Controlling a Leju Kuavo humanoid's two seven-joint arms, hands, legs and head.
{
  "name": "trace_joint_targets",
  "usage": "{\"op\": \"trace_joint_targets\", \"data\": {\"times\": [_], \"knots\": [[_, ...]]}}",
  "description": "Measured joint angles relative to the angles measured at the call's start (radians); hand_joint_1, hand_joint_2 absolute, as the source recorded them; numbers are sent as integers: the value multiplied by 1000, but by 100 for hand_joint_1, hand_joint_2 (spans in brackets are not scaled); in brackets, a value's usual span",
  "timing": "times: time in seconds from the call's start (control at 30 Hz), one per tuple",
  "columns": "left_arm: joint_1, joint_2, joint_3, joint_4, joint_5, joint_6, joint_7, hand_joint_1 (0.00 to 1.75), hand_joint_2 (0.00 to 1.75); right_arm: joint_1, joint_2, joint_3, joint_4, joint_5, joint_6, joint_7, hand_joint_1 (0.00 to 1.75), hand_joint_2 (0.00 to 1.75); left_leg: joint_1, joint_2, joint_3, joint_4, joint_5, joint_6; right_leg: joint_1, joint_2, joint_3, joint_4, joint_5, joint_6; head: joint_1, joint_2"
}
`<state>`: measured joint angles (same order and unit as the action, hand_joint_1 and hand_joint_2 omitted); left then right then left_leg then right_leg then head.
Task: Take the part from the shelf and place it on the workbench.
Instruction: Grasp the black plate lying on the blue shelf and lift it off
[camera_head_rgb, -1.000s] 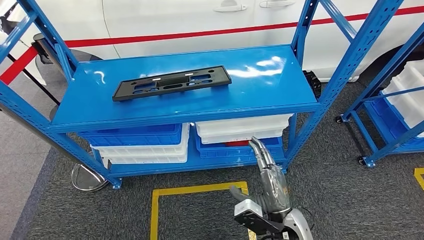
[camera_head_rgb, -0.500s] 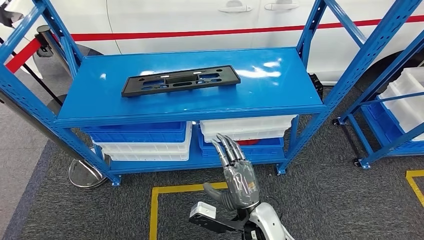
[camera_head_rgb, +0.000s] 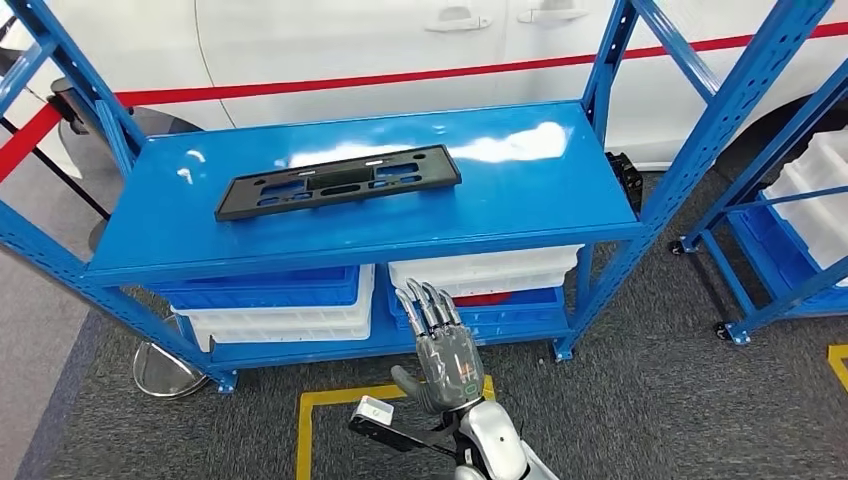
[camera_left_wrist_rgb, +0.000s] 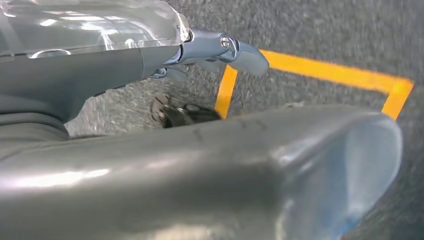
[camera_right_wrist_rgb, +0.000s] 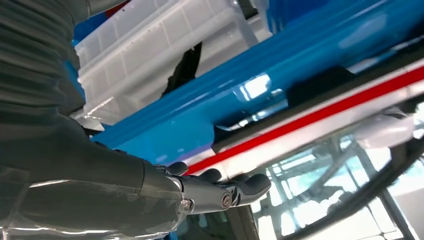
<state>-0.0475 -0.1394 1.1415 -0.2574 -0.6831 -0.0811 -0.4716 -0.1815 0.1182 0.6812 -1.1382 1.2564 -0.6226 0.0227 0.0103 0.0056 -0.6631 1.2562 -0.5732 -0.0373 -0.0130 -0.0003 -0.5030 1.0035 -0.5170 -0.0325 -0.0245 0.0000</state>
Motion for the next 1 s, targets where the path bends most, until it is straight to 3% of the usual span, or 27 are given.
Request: {"op": "trace_joint_targets", "data": {"times": [0.03,0.07,0.1,0.13,0.17,0.2,0.23,0.3,0.37,0.43,0.5,0.57,0.6,0.63,0.67,0.73,0.77,0.87,0.93,1.0], "knots": [[2,0,2,1,-5,-5,2,0,0,-2,12,-15,28,5,-6,-8,0,175,1,0,-44,42,8,-1,0,2,14,0,-12,0,0,0],[3,0,4,3,-10,-10,4,0,0,-4,24,-31,56,11,-13,-17,0,175,0,0,-70,43,42,0,0,4,31,0,-26,1,-1,0],[5,0,6,4,-14,-15,5,0,0,-7,37,-48,81,17,-20,-26,0,175,0,0,-76,0,97,4,1,7,50,0,-41,2,-1,0],[6,1,10,5,-20,-19,7,0,0,-12,52,-64,104,24,-27,-35,0,175,-2,-1,-68,-68,160,10,1,10,70,-1,-57,4,-1,0],[6,2,14,6,-26,-25,8,0,0,-17,65,-81,125,32,-36,-44,0,175,-5,-2,-54,-122,204,17,1,11,87,-4,-71,7,0,0],[6,3,17,7,-32,-30,10,0,0,-22,77,-97,145,41,-45,-54,0,175,-10,-2,-39,-163,228,26,1,13,101,-9,-83,13,0,0],[6,4,20,8,-39,-34,11,0,0,-26,89,-112,162,51,-53,-64,0,175,-15,-3,-26,-184,226,34,0,14,112,-17,-91,20,0,0],[2,6,24,8,-52,-41,12,0,0,-32,109,-136,184,69,-64,-80,0,175,-19,-2,1,-208,192,48,1,14,122,-15,-84,35,0,0],[-2,7,26,9,-60,-44,11,0,0,-40,124,-152,194,79,-68,-88,0,175,-12,-3,39,-245,168,58,3,11,89,59,-45,47,1,0],[-4,8,27,10,-64,-45,11,0,0,-46,129,-165,206,85,-72,-91,0,175,-5,-6,84,-278,154,65,1,10,5,185,-33,54,4,0],[-4,9,28,11,-69,-46,10,0,0,-46,130,-173,217,88,-74,-93,0,175,-4,-9,123,-291,135,68,-1,10,-86,266,-90,61,6,0],[-4,9,28,13,-72,-45,10,0,0,-46,130,-178,224,91,-75,-94,0,175,-3,-12,159,-293,109,67,-2,8,-148,268,-148,68,6,0],[-4,9,28,14,-73,-45,11,0,0,-46,130,-179,227,92,-75,-95,0,175,-3,-13,179,-293,94,64,-3,6,-164,240,-146,70,7,0],[-4,9,28,15,-74,-44,11,0,0,-45,130,-182,229,93,-75,-96,0,175,-2,-14,199,-293,79,61,-3,5,-173,194,-109,70,7,0],[-2,9,29,16,-76,-43,11,0,0,-45,130,-185,232,94,-75,-97,0,175,-2,-14,216,-293,62,56,-3,1,-177,135,-31,68,7,0],[-2,9,30,18,-79,-42,11,0,0,-43,130,-190,237,94,-75,-99,0,175,-5,-15,238,-284,30,43,0,-4,-185,51,108,50,6,0],[-4,10,31,19,-80,-42,11,0,0,-43,131,-192,238,95,-76,-100,0,175,-7,-15,244,-280,18,37,2,-5,-189,36,145,38,6,0],[-11,11,33,19,-81,-41,11,0,0,-50,141,-193,235,97,-77,-101,0,175,-6,-12,241,-244,17,21,2,3,-178,34,132,10,6,0],[-15,11,35,19,-84,-42,11,0,0,-56,148,-193,233,98,-78,-101,0,175,-3,-11,191,-153,5,11,-1,4,-158,27,120,-1,4,0],[-16,11,36,19,-87,-42,11,0,0,-59,151,-193,233,99,-78,-101,0,175,0,-11,111,-35,-49,2,0,4,-141,25,105,-7,2,0]]}}
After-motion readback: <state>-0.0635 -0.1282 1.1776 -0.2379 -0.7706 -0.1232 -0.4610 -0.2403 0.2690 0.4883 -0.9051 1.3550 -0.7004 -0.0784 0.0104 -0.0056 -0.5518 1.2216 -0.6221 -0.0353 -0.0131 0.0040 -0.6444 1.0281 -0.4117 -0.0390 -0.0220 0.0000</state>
